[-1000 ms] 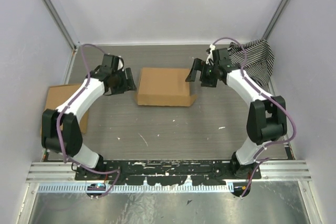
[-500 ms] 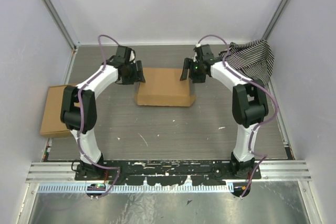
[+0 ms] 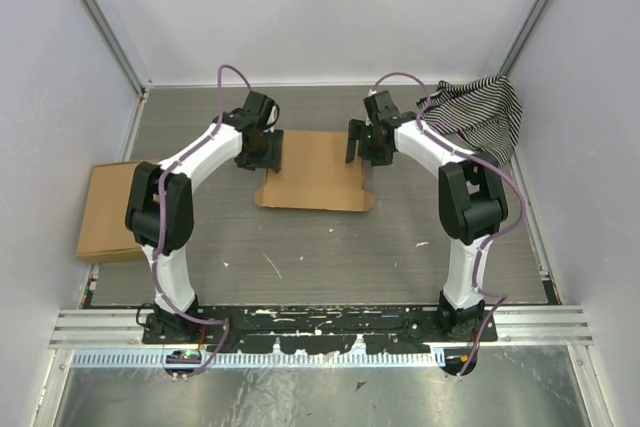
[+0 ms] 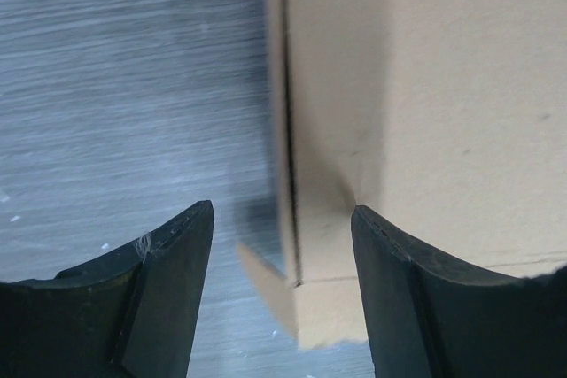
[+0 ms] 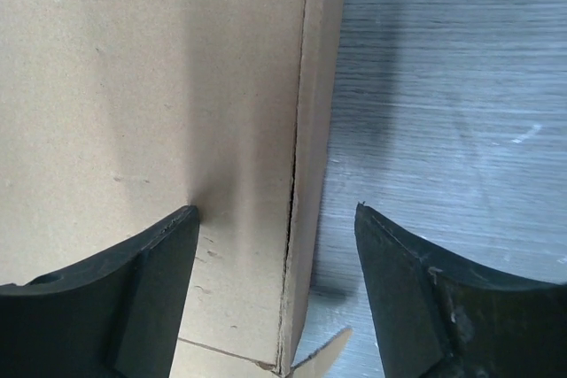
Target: Fold the paper box
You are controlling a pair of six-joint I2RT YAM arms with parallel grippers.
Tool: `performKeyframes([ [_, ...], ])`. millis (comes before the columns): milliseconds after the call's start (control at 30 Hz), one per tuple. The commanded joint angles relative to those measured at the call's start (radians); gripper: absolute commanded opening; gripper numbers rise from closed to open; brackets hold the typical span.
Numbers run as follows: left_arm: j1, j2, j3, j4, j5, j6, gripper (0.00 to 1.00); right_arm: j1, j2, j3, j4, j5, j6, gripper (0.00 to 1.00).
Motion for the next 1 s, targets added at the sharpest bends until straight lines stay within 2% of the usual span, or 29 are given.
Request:
performKeyframes([
  [0, 0.009, -0.165, -0.038, -0.001, -0.134, 0.027, 0.71, -0.003, -0.150, -0.015, 0.025, 0.164, -0.030, 0.77],
  [67, 0.009, -0.257, -0.074, 0.027, -0.132, 0.011, 0.73, -0.003, -0.213, -0.032, 0.055, 0.196, -0.009, 0.78],
  [100, 0.009, -0.312, -0.103, 0.049, -0.122, -0.001, 0.73, -0.003, -0.256, -0.051, 0.079, 0.203, 0.009, 0.74],
  [133, 0.009, -0.361, -0.139, 0.075, -0.104, -0.016, 0.74, -0.002, -0.300, -0.075, 0.106, 0.202, 0.035, 0.65],
  [200, 0.008, -0.497, -0.267, 0.169, -0.070, -0.081, 0.75, -0.004, -0.415, -0.155, 0.150, 0.155, 0.106, 0.58],
  [267, 0.008, -0.603, -0.391, 0.216, -0.131, -0.252, 0.73, -0.002, -0.539, -0.302, 0.236, 0.062, 0.157, 0.51],
  [333, 0.006, -0.715, -0.502, 0.249, -0.150, -0.338, 0.70, -0.003, -0.646, -0.529, 0.386, -0.068, 0.193, 0.47],
  [367, 0.005, -0.761, -0.545, 0.249, -0.153, -0.374, 0.68, -0.004, -0.685, -0.627, 0.482, -0.138, 0.199, 0.50],
  [400, 0.002, -0.798, -0.582, 0.249, -0.153, -0.395, 0.67, -0.004, -0.718, -0.700, 0.588, -0.190, 0.215, 0.61],
  [467, -0.005, -0.867, -0.639, 0.255, -0.156, -0.417, 0.64, -0.004, -0.759, -0.781, 0.639, -0.204, 0.265, 0.90],
  [500, -0.007, -0.892, -0.656, 0.250, -0.155, -0.419, 0.62, -0.003, -0.765, -0.787, 0.632, -0.205, 0.267, 0.96],
  [533, -0.007, -0.915, -0.671, 0.244, -0.155, -0.411, 0.62, 0.000, -0.768, -0.787, 0.623, -0.217, 0.260, 0.96],
  [567, -0.007, -0.932, -0.682, 0.241, -0.154, -0.395, 0.61, 0.009, -0.777, -0.783, 0.602, -0.213, 0.247, 0.89],
  [600, -0.005, -0.945, -0.693, 0.250, -0.138, -0.361, 0.61, 0.028, -0.786, -0.768, 0.551, -0.142, 0.232, 0.84],
  [633, -0.006, -0.957, -0.706, 0.268, -0.109, -0.324, 0.62, 0.052, -0.796, -0.754, 0.501, -0.074, 0.211, 0.85],
  [700, -0.006, -0.960, -0.738, 0.322, -0.051, -0.296, 0.62, 0.120, -0.814, -0.753, 0.450, 0.034, 0.181, 0.93],
  [767, -0.007, -0.935, -0.774, 0.390, -0.042, -0.299, 0.66, 0.164, -0.808, -0.758, 0.426, 0.109, 0.157, 0.97],
  [867, -0.007, -0.831, -0.750, 0.390, -0.033, -0.282, 0.69, 0.190, -0.739, -0.750, 0.407, 0.143, 0.125, 0.96],
  [967, -0.010, -0.703, -0.681, 0.310, -0.055, -0.264, 0.68, 0.208, -0.659, -0.734, 0.389, 0.189, 0.108, 0.91],
])
